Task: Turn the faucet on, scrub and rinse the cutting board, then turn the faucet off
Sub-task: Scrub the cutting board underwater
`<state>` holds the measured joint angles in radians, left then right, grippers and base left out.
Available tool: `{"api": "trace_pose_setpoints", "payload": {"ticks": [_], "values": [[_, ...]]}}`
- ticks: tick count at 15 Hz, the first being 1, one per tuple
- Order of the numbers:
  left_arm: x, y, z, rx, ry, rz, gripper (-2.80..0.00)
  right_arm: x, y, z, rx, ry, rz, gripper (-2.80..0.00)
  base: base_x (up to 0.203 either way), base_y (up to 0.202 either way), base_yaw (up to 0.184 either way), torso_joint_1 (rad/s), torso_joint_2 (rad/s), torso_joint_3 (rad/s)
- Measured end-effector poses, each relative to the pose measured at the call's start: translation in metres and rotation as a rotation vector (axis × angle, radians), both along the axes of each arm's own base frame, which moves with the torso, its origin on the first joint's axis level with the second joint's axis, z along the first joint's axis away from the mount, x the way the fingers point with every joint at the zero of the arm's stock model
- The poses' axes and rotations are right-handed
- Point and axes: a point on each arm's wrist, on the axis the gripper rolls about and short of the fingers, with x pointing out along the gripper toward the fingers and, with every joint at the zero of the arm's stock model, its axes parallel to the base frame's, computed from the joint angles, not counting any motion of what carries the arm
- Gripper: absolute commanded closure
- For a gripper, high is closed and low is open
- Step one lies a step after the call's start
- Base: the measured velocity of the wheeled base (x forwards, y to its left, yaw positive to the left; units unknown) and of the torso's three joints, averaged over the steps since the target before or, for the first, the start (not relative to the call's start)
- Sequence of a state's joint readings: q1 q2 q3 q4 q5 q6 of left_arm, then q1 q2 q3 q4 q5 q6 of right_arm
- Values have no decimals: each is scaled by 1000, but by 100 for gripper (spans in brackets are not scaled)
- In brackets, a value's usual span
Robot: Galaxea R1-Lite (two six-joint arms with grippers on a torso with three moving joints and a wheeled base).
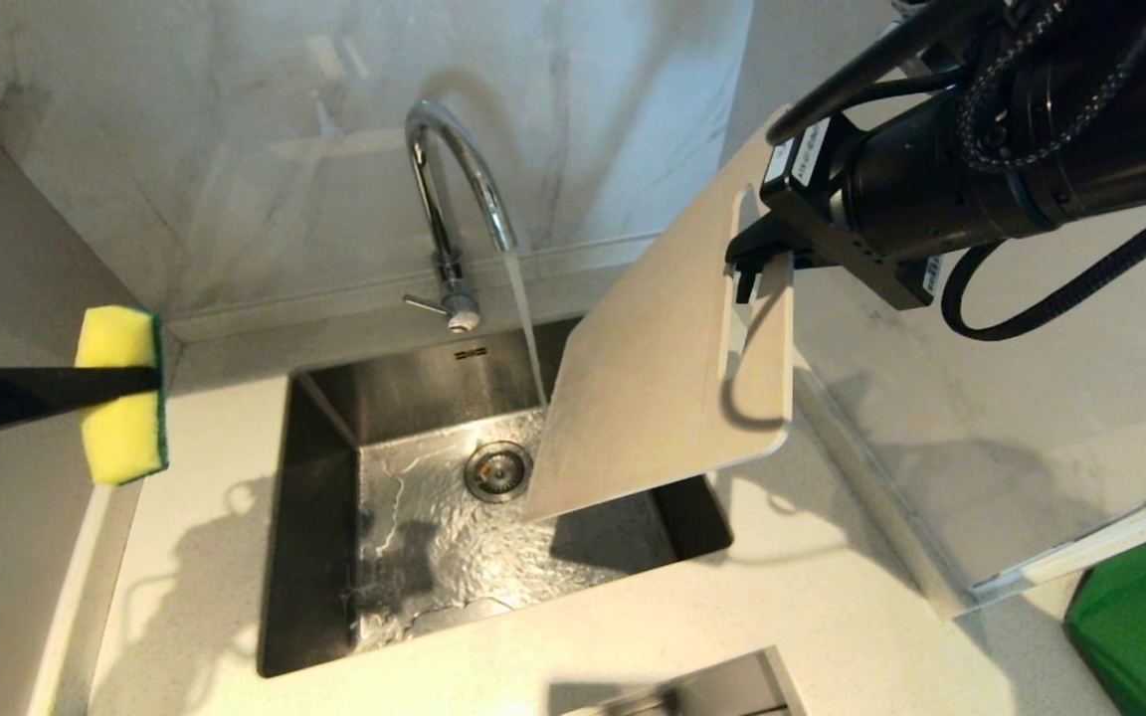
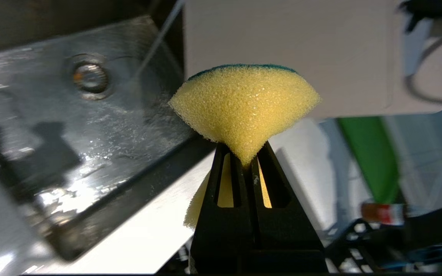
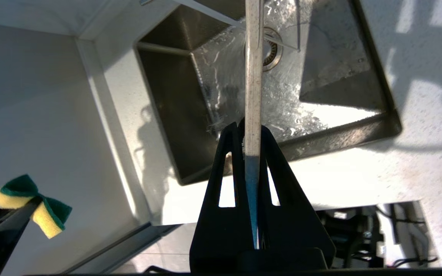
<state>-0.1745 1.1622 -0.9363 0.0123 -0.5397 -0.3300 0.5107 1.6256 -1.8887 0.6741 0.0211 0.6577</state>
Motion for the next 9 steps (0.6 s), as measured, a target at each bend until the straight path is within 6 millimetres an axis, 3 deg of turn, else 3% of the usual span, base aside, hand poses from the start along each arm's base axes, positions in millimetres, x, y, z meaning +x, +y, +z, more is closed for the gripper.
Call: {"api": "trace_pose_setpoints", "payload": {"ticks": [4,9], "values": [[36,-48,35,-118,43,-115,0,-14,0,7,72,14,1,0,0,0,0,0,0,0],[78,-127,37,-201,69,-204,0,-30,-3,12,98,34,45,0,0,0,0,0,0,0]]}}
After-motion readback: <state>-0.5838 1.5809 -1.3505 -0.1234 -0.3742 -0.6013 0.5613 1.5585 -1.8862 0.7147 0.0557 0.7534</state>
